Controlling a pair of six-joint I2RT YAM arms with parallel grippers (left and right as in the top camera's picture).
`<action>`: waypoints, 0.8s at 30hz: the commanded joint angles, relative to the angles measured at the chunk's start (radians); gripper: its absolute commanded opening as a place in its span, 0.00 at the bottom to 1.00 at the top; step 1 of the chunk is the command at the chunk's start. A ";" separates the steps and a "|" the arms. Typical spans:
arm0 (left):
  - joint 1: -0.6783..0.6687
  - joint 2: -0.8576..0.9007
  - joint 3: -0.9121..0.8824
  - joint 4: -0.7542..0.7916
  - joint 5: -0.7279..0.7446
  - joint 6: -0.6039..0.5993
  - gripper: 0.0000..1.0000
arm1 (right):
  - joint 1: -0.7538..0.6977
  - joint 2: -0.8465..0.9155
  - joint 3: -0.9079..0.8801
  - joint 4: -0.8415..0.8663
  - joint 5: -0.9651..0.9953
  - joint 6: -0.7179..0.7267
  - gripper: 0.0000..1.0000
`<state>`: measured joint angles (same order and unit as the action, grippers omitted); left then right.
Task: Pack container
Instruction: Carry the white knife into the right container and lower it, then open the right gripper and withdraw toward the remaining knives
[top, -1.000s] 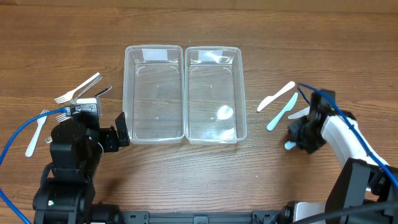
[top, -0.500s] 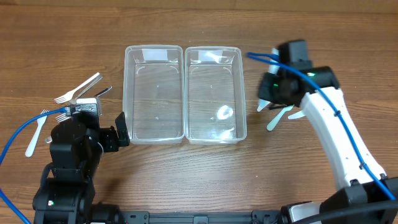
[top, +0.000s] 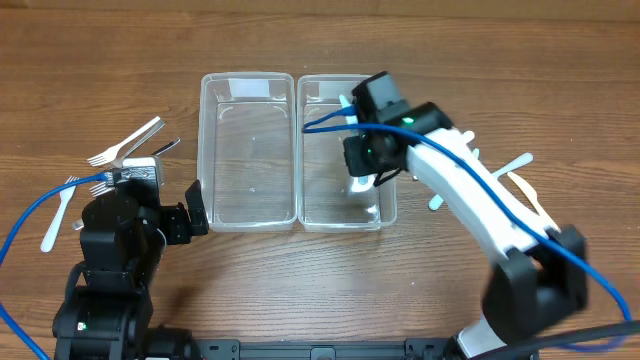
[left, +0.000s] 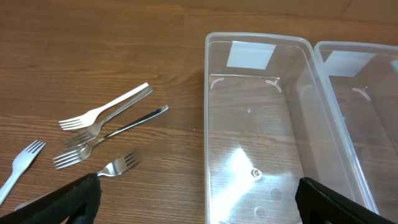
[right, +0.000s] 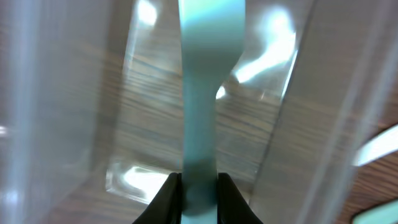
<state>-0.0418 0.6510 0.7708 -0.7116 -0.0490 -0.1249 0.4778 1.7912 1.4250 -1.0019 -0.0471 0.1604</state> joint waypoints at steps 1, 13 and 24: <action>-0.005 -0.003 0.027 0.001 -0.002 -0.011 1.00 | 0.004 0.039 0.013 0.016 0.000 -0.011 0.19; -0.005 -0.003 0.027 0.001 -0.002 -0.011 1.00 | -0.035 0.023 0.297 -0.144 0.216 0.203 0.56; -0.005 -0.003 0.027 -0.023 -0.002 -0.010 1.00 | -0.397 -0.046 0.402 -0.388 0.197 0.629 0.86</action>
<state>-0.0418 0.6510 0.7715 -0.7273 -0.0490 -0.1249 0.1497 1.7424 1.8874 -1.3823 0.1902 0.6621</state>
